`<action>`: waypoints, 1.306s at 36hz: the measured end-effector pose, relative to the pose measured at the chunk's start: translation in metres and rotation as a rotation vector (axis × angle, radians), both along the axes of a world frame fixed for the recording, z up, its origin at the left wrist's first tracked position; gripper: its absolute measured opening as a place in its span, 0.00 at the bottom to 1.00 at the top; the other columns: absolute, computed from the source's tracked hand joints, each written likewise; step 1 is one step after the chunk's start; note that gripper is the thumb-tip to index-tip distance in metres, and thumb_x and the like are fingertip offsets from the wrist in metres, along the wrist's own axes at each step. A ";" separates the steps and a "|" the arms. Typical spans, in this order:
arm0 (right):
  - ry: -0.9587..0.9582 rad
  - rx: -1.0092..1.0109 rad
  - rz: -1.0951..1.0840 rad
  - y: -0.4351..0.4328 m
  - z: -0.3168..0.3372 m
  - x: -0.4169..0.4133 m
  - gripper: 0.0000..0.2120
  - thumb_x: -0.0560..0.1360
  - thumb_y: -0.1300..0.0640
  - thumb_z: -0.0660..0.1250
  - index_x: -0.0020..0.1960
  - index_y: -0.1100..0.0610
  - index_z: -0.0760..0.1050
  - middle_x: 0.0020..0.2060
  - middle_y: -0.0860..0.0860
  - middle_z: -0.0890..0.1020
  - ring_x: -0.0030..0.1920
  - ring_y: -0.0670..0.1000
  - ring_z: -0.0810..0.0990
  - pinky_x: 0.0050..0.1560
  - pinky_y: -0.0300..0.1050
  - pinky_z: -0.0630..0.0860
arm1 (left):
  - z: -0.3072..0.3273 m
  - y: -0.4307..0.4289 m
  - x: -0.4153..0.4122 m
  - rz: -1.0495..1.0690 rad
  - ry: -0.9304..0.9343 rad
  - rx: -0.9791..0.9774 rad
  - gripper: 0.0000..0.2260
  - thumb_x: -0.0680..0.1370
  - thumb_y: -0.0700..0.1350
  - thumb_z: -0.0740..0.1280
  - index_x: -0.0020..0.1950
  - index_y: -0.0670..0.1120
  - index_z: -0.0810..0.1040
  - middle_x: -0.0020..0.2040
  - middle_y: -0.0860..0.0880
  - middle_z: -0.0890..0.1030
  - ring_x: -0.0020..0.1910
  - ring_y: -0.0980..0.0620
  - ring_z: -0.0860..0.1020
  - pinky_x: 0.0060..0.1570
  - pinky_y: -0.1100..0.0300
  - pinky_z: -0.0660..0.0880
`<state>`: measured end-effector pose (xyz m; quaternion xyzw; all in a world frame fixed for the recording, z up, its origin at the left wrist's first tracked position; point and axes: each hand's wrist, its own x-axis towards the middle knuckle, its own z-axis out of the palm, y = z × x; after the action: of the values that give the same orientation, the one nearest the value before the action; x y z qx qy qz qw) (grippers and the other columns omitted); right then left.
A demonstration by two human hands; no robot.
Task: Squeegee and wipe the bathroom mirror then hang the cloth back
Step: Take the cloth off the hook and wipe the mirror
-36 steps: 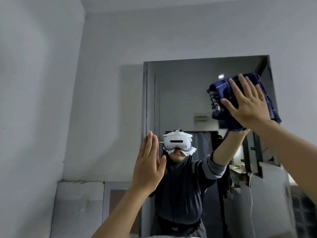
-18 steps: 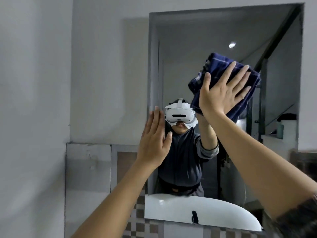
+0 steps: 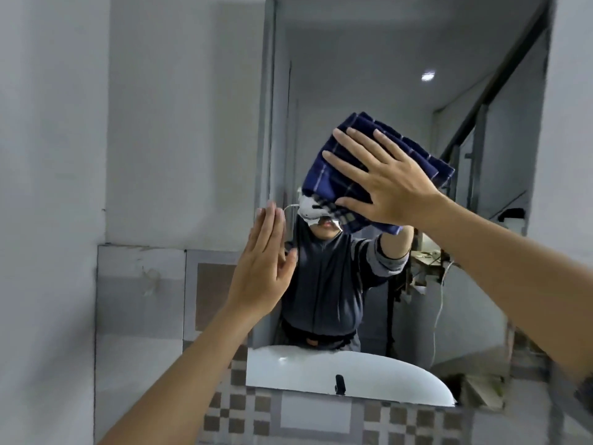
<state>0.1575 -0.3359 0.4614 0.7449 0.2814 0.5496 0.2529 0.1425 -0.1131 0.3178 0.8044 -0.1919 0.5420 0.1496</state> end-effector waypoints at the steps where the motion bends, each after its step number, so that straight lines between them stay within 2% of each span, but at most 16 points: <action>1: 0.003 0.049 -0.015 -0.014 0.001 -0.001 0.34 0.76 0.34 0.45 0.76 0.49 0.47 0.77 0.54 0.50 0.76 0.54 0.49 0.75 0.53 0.46 | 0.000 0.000 0.000 -0.001 0.001 -0.001 0.29 0.80 0.52 0.52 0.75 0.46 0.42 0.77 0.49 0.41 0.75 0.54 0.40 0.73 0.63 0.41; 4: 0.019 0.299 -0.034 -0.051 0.000 -0.002 0.34 0.76 0.34 0.45 0.76 0.49 0.46 0.77 0.54 0.49 0.76 0.53 0.48 0.75 0.52 0.44 | -0.001 -0.002 0.002 0.001 0.010 -0.026 0.30 0.79 0.50 0.55 0.75 0.46 0.42 0.77 0.49 0.41 0.75 0.54 0.40 0.73 0.62 0.42; 8: 0.016 0.739 0.008 -0.081 -0.022 0.000 0.33 0.76 0.36 0.47 0.76 0.48 0.44 0.77 0.52 0.47 0.76 0.51 0.45 0.75 0.51 0.42 | -0.002 -0.006 0.004 0.018 0.007 -0.045 0.30 0.80 0.49 0.55 0.75 0.46 0.40 0.77 0.50 0.39 0.74 0.55 0.37 0.71 0.65 0.38; 14: 0.060 1.315 0.085 -0.058 -0.062 0.000 0.34 0.77 0.36 0.49 0.76 0.50 0.44 0.77 0.53 0.45 0.76 0.52 0.43 0.75 0.53 0.40 | -0.013 -0.004 0.003 -0.010 0.027 -0.034 0.32 0.79 0.48 0.59 0.75 0.45 0.41 0.76 0.51 0.39 0.75 0.54 0.38 0.72 0.58 0.43; 17: 0.105 1.515 0.113 -0.024 -0.071 -0.002 0.34 0.77 0.37 0.50 0.76 0.51 0.43 0.77 0.54 0.44 0.76 0.53 0.42 0.74 0.55 0.38 | -0.022 -0.001 0.000 -0.029 0.038 -0.024 0.33 0.79 0.47 0.60 0.75 0.46 0.42 0.76 0.52 0.38 0.74 0.55 0.38 0.70 0.64 0.42; 20: 0.166 1.582 0.125 0.011 -0.076 -0.006 0.35 0.77 0.39 0.50 0.76 0.53 0.41 0.76 0.55 0.41 0.76 0.54 0.39 0.73 0.56 0.37 | -0.033 0.001 -0.004 -0.071 0.060 -0.015 0.32 0.80 0.49 0.59 0.75 0.47 0.40 0.76 0.53 0.36 0.74 0.57 0.36 0.68 0.67 0.43; 22: 0.199 1.541 0.126 0.033 -0.078 -0.009 0.35 0.78 0.39 0.50 0.76 0.54 0.40 0.76 0.56 0.39 0.76 0.55 0.38 0.72 0.57 0.36 | -0.041 0.005 -0.005 -0.071 0.058 0.018 0.32 0.79 0.48 0.58 0.75 0.45 0.42 0.76 0.51 0.39 0.75 0.54 0.38 0.71 0.66 0.41; 24: 0.226 1.464 0.129 0.053 -0.076 -0.011 0.36 0.78 0.39 0.50 0.76 0.54 0.39 0.76 0.56 0.38 0.75 0.55 0.36 0.72 0.58 0.36 | -0.051 0.010 -0.005 -0.070 0.050 0.063 0.31 0.78 0.48 0.58 0.75 0.42 0.45 0.77 0.47 0.44 0.76 0.50 0.43 0.73 0.62 0.44; 26: 0.244 1.343 0.128 0.071 -0.071 -0.013 0.36 0.77 0.39 0.51 0.76 0.54 0.38 0.75 0.57 0.37 0.75 0.56 0.35 0.72 0.58 0.35 | -0.061 0.012 -0.004 -0.101 0.051 0.064 0.31 0.78 0.47 0.58 0.76 0.42 0.46 0.77 0.46 0.45 0.76 0.49 0.44 0.73 0.59 0.54; 28: 0.258 1.169 0.118 0.088 -0.063 -0.016 0.37 0.77 0.39 0.50 0.76 0.54 0.37 0.75 0.58 0.36 0.75 0.57 0.35 0.71 0.58 0.34 | -0.070 0.013 -0.007 -0.139 0.092 0.026 0.32 0.78 0.46 0.60 0.76 0.45 0.44 0.77 0.50 0.41 0.75 0.53 0.41 0.67 0.60 0.66; 29: 0.262 1.062 0.105 0.095 -0.060 -0.017 0.37 0.78 0.39 0.50 0.76 0.54 0.37 0.75 0.58 0.36 0.75 0.57 0.35 0.71 0.58 0.34 | -0.075 0.013 -0.009 -0.148 0.118 0.015 0.32 0.79 0.46 0.59 0.76 0.47 0.42 0.76 0.53 0.38 0.75 0.56 0.38 0.66 0.60 0.69; 31: 0.266 0.821 0.085 0.108 -0.057 -0.019 0.36 0.78 0.38 0.49 0.76 0.53 0.36 0.75 0.57 0.36 0.75 0.57 0.35 0.71 0.57 0.33 | -0.084 0.013 -0.012 -0.148 0.143 0.008 0.32 0.80 0.46 0.58 0.75 0.49 0.39 0.76 0.54 0.35 0.73 0.58 0.35 0.67 0.58 0.67; 34: 0.241 0.454 0.067 0.118 -0.060 -0.019 0.36 0.78 0.38 0.49 0.76 0.52 0.37 0.75 0.56 0.37 0.75 0.57 0.35 0.71 0.56 0.33 | -0.093 0.009 -0.013 -0.140 0.145 -0.049 0.32 0.80 0.45 0.58 0.75 0.48 0.40 0.76 0.55 0.36 0.74 0.58 0.36 0.70 0.56 0.63; 37: 0.204 0.235 0.034 0.105 -0.064 -0.019 0.35 0.77 0.37 0.49 0.76 0.51 0.39 0.76 0.55 0.40 0.76 0.56 0.38 0.72 0.55 0.35 | -0.096 0.003 -0.015 -0.126 0.162 -0.094 0.32 0.80 0.43 0.58 0.75 0.49 0.39 0.76 0.54 0.36 0.74 0.58 0.36 0.73 0.56 0.57; 44: 0.189 0.036 -0.040 0.025 -0.078 -0.018 0.36 0.74 0.33 0.45 0.77 0.49 0.44 0.77 0.53 0.46 0.76 0.54 0.45 0.75 0.54 0.43 | -0.095 0.000 -0.015 -0.020 0.144 -0.047 0.34 0.78 0.40 0.62 0.75 0.46 0.42 0.77 0.49 0.41 0.75 0.56 0.39 0.70 0.70 0.42; 47: 0.202 0.072 -0.090 -0.019 -0.075 -0.019 0.37 0.73 0.32 0.44 0.77 0.49 0.46 0.77 0.53 0.48 0.76 0.53 0.47 0.75 0.53 0.45 | -0.094 -0.005 -0.015 0.028 0.151 -0.044 0.34 0.78 0.41 0.61 0.75 0.45 0.40 0.76 0.50 0.38 0.74 0.56 0.36 0.70 0.69 0.37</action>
<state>0.1388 -0.3549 0.3867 0.8170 0.2517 0.4695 0.2207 0.1271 -0.1177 0.2233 0.8420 -0.1569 0.4859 0.1739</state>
